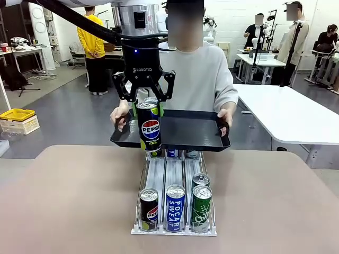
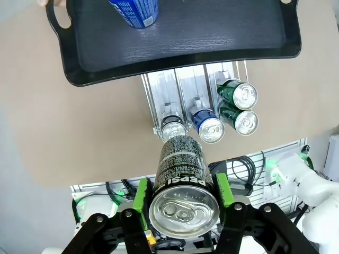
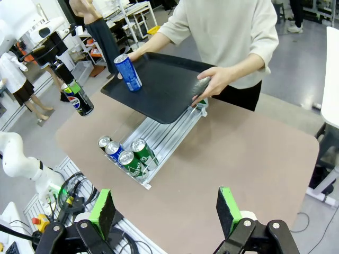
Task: Retrieve and hand over the desired beverage to the person.
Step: Place the picked can on the Handle tray extended by the person.
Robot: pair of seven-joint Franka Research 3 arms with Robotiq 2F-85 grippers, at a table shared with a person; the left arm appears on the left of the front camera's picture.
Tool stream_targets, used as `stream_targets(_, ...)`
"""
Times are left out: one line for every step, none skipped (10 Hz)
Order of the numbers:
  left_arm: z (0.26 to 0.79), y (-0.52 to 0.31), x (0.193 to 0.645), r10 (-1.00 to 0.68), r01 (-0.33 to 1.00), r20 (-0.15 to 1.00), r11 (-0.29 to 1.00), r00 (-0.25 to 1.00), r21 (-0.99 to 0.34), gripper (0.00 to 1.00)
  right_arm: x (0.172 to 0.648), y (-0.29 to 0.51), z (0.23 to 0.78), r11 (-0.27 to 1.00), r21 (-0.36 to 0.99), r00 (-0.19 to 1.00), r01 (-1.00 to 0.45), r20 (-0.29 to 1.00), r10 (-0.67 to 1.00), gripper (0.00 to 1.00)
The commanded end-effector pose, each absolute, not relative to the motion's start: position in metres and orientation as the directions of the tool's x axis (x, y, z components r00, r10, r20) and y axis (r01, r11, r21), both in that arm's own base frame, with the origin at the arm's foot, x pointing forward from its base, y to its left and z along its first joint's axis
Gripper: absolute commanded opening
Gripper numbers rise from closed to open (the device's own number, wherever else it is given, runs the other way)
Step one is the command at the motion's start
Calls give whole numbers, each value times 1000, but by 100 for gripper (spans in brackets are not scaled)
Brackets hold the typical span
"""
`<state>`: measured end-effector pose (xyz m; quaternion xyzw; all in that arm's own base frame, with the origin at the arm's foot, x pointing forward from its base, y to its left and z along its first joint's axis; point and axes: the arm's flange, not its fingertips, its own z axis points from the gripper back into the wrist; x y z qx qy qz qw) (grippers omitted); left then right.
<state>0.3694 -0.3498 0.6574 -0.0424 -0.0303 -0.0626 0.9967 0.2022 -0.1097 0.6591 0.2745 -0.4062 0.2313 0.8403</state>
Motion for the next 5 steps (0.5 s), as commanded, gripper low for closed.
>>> stream_targets(661, -346, 365, -110, 116, 72, 990, 991, -76, 0, 203, -109, 659, 716, 282, 548, -639, 820, 167, 100)
stream_targets(661, -346, 365, -110, 116, 72, 990, 991, -76, 0, 203, -109, 659, 716, 282, 548, -639, 820, 167, 100)
stream_targets(657, -350, 369, -122, 127, 66, 989, 990, -81, 58, 203, -109, 659, 716, 282, 548, -639, 820, 167, 100)
stream_targets(668, -366, 370, -171, 178, 106, 982, 980, -62, 58, 203, -109, 659, 716, 282, 548, -639, 820, 167, 100)
stream_targets(679, -382, 380, -197, 202, 140, 979, 970, -20, 58, 203, -109, 659, 716, 282, 548, -639, 820, 167, 100)
